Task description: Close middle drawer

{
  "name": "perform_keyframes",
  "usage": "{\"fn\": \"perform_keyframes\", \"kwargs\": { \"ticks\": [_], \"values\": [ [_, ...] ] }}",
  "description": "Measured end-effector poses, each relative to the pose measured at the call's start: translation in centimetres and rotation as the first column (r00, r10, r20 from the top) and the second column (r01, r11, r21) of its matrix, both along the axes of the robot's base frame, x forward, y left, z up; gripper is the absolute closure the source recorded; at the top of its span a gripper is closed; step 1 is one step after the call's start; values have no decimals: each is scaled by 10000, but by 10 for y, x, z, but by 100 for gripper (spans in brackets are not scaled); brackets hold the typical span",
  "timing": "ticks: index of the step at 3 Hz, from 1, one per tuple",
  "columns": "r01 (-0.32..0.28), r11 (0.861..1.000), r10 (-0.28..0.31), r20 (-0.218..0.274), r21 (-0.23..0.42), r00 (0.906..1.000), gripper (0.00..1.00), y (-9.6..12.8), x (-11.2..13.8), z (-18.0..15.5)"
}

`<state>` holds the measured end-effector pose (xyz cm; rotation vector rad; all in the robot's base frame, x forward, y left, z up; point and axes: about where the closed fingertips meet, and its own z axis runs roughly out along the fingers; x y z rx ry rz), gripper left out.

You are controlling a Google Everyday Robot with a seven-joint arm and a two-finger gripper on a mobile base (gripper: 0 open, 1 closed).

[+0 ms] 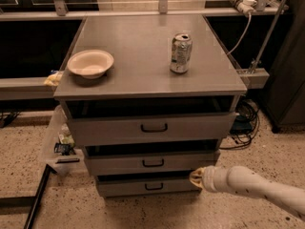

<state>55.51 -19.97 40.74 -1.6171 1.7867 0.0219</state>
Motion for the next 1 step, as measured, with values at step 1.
{"fn": "perform_keyframes", "kwargs": {
  "ticks": [1],
  "values": [
    [175,9998,-171,-574,73,9982,100,-4,-40,32]
  ]
}}
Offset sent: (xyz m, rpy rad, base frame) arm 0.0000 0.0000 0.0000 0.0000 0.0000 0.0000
